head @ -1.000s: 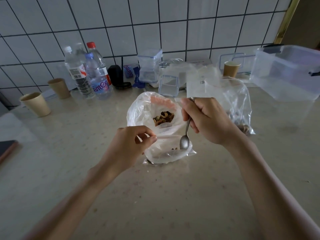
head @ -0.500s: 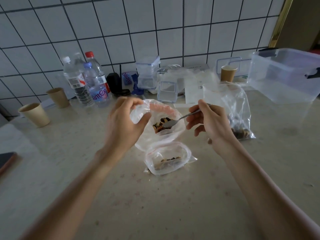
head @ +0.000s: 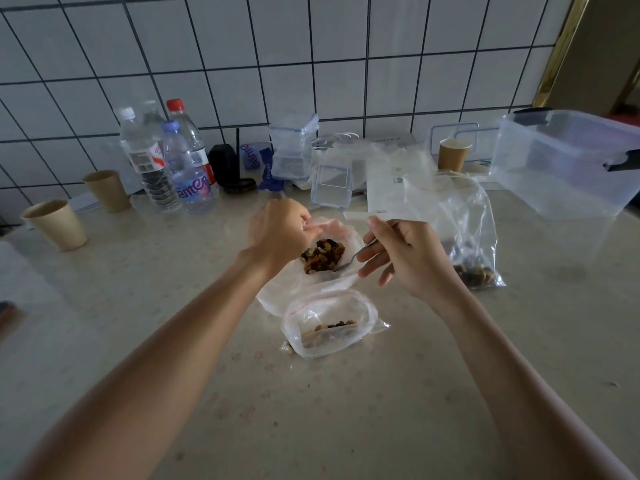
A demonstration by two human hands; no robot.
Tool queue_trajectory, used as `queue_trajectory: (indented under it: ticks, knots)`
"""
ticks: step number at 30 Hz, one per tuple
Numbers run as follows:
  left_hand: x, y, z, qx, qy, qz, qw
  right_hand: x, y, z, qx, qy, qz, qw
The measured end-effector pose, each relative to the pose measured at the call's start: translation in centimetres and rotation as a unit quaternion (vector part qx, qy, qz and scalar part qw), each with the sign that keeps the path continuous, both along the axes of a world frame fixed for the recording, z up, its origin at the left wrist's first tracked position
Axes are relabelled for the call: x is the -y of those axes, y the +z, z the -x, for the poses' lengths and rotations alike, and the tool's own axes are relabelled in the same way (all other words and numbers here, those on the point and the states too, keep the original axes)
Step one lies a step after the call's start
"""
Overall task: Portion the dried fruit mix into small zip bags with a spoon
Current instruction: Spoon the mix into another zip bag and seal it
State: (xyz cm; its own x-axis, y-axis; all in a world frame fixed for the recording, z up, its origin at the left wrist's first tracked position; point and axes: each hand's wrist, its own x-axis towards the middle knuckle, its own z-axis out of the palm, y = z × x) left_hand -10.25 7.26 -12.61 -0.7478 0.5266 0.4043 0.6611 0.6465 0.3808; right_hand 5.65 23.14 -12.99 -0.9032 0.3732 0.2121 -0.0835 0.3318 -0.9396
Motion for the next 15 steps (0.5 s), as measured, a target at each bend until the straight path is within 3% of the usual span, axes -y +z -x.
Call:
queue_trajectory:
  ticks: [8, 15]
  knots:
    - [0.8, -0.3, -1.3, -0.020, 0.016, -0.095, 0.995, -0.3, -0.3, 0.4, -0.018, -0.009, 0.038, 0.999]
    - [1.0, -0.2, -2.2, 0.015, -0.006, -0.098, 0.995, 1.3, -1.2, 0.5, -0.002, -0.021, 0.121, 0.992]
